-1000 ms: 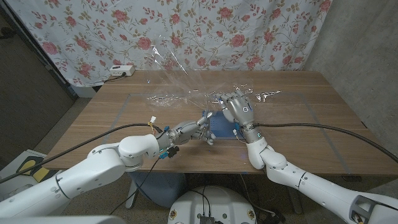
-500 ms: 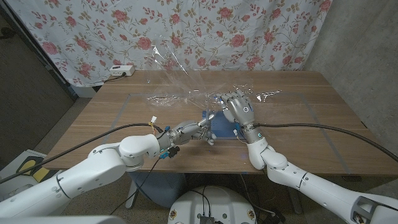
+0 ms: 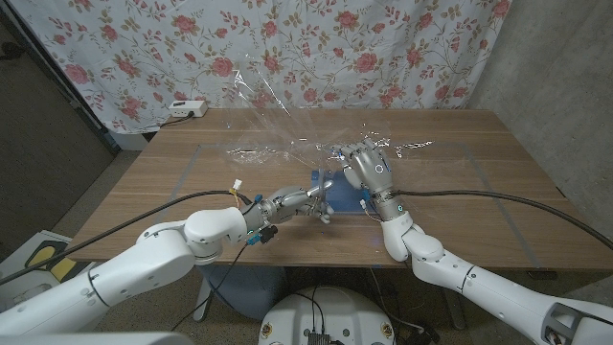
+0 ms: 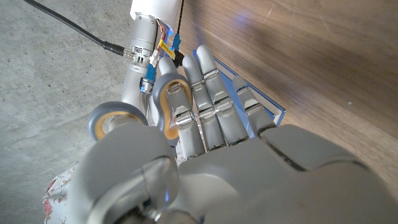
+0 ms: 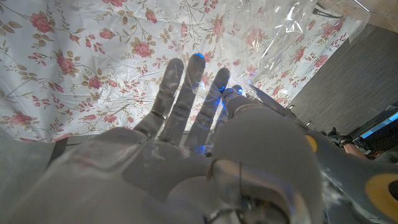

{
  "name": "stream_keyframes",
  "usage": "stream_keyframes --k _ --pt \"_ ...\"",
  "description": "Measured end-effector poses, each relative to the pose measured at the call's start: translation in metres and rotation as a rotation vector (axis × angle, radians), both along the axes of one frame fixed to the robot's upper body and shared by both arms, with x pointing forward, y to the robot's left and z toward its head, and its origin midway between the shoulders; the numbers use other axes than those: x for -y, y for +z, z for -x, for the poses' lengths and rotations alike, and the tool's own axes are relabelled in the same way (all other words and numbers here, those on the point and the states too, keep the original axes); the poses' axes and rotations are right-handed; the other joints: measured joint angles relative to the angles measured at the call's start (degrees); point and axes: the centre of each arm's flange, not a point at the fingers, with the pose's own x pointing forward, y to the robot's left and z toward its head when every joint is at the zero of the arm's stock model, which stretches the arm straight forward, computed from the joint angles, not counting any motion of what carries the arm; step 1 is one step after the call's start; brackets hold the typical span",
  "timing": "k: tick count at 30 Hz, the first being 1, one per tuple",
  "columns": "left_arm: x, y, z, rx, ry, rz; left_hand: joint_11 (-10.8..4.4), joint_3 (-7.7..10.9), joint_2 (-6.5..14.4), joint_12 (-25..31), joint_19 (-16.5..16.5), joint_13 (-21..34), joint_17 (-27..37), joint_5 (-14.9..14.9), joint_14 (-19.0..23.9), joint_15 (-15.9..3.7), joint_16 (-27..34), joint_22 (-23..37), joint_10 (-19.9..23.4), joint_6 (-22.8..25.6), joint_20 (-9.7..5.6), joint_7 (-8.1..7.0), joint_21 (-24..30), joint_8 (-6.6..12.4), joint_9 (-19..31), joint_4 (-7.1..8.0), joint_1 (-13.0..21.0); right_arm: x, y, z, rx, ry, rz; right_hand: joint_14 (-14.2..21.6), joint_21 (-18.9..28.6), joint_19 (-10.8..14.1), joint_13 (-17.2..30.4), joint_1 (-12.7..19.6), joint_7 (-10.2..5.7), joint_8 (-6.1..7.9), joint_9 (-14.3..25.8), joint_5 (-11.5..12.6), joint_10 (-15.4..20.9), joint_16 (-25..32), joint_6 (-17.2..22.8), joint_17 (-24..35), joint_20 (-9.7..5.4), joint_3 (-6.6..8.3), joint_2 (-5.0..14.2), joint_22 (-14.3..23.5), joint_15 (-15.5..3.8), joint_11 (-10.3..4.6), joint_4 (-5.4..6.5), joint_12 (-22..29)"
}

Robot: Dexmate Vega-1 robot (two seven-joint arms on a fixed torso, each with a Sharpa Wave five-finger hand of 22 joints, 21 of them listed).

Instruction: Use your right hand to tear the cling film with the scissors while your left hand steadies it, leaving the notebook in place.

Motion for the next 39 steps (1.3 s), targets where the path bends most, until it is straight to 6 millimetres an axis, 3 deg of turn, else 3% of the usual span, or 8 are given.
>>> stream_keyframes --k 7,11,13,15,19,27,37,39 --pt "-0.0009 -0.0006 0.0001 0.003 0.008 0.015 0.00 5.34 1.57 -0.11 0.00 0.28 0.00 -0.61 -0.09 0.09 0.00 0.09 0.00 -0.09 0.00 -0.09 0.00 -0.13 0.23 -0.98 3.51 0.0001 -0.0012 0.0002 -0.002 0.000 0.001 0.00 0.00 0.00 0.28 0.00 0.00 0.00 0.00 0.00 0.00 0.43 -0.01 -0.15 0.00 0.00 0.00 -0.27 0.00 0.00 0.00 0.00" --pt "-0.0017 -0.0012 0.0000 0.005 0.012 0.024 0.00 10.02 1.45 -0.33 0.00 0.44 -0.01 -0.61 -0.09 0.10 0.00 0.27 0.00 -0.09 0.00 -0.08 0.00 -0.24 0.50 -1.14 5.73 0.0002 -0.0014 0.0005 -0.002 0.000 0.000 0.00 0.00 0.00 0.28 0.00 0.00 0.00 -0.01 0.00 0.00 0.43 -0.01 -0.38 0.00 0.00 0.00 -0.27 0.00 0.00 0.00 0.00" --pt "-0.0017 -0.0006 0.0001 0.007 0.012 0.026 0.02 13.52 1.05 -0.67 0.00 0.53 -0.08 -0.61 -0.18 0.20 -0.19 0.48 -0.02 -0.40 0.00 0.23 0.25 -0.26 0.74 -1.14 6.96 0.0002 -0.0015 0.0007 -0.002 0.000 0.000 0.00 0.00 0.00 0.28 0.00 0.00 0.00 -0.01 0.00 0.00 0.57 -0.01 -0.41 0.00 0.00 0.00 -0.26 0.00 0.00 0.00 0.00" --pt "-0.0018 -0.0001 0.0001 0.009 0.013 0.028 0.03 17.00 0.19 -0.66 -0.02 1.00 -0.16 -0.61 -0.16 0.19 -0.52 0.53 -0.03 -0.41 -0.02 0.24 0.34 -0.46 1.08 -0.34 7.82 0.0002 -0.0014 0.0009 -0.002 0.001 0.000 0.00 0.00 0.00 0.28 0.00 0.00 0.00 -0.01 0.00 0.00 0.88 -0.01 -0.41 0.00 0.00 0.00 -0.26 0.00 0.00 0.00 -0.43" --pt "-0.0022 -0.0019 0.0000 0.007 0.016 0.039 0.04 20.55 -1.14 -0.61 -0.32 1.59 -0.54 -0.61 -0.15 0.20 -1.01 0.80 -0.04 -0.71 -0.32 0.54 0.85 -0.89 1.63 3.20 9.15 0.0004 -0.0014 0.0015 -0.001 0.000 0.000 0.00 0.00 0.00 0.28 0.00 -0.01 0.00 -0.01 0.00 0.00 0.88 -0.01 -0.41 0.00 0.00 0.00 -0.26 0.00 0.00 0.00 -0.44" --pt "-0.0035 -0.0029 -0.0006 0.008 0.021 0.052 -0.27 22.74 -1.35 -0.58 -0.40 2.10 -0.96 -0.66 -0.04 0.31 -1.55 0.80 -0.36 -1.32 -0.85 0.53 1.38 -1.27 2.27 5.39 9.36 0.0020 -0.0024 0.0016 -0.003 -0.009 0.001 -0.10 0.00 0.00 0.28 0.00 0.00 0.00 -0.02 0.00 -0.01 0.88 -0.02 -0.68 0.00 0.24 0.00 -0.50 -0.10 0.01 0.25 -0.44" --pt "-0.0051 -0.0037 0.0002 0.011 0.030 0.072 -0.26 22.74 -1.57 -0.56 -0.40 2.21 -1.22 -1.44 0.27 0.61 -1.73 0.80 -0.36 -1.34 -0.84 0.55 1.60 -1.57 2.88 5.39 9.57 0.0037 -0.0028 0.0009 -0.006 -0.017 0.000 -0.42 0.00 0.00 0.57 0.00 0.22 0.00 0.28 0.00 -0.01 1.27 0.19 -0.71 0.00 0.24 0.00 -0.53 0.21 0.01 0.24 -0.44" --pt "-0.0061 -0.0048 0.0007 0.010 0.032 0.076 0.56 24.23 -1.57 -0.56 -0.60 2.53 -1.58 -1.44 0.27 0.61 -2.01 0.80 -1.18 -1.93 -1.05 0.94 1.80 -1.73 3.03 6.88 9.58 0.0046 -0.0029 0.0000 -0.009 -0.026 0.000 -0.41 0.00 0.00 0.57 0.00 0.21 0.00 0.29 0.00 0.11 1.34 0.20 -0.75 0.00 0.24 0.00 -0.53 0.21 0.13 0.24 -0.44"
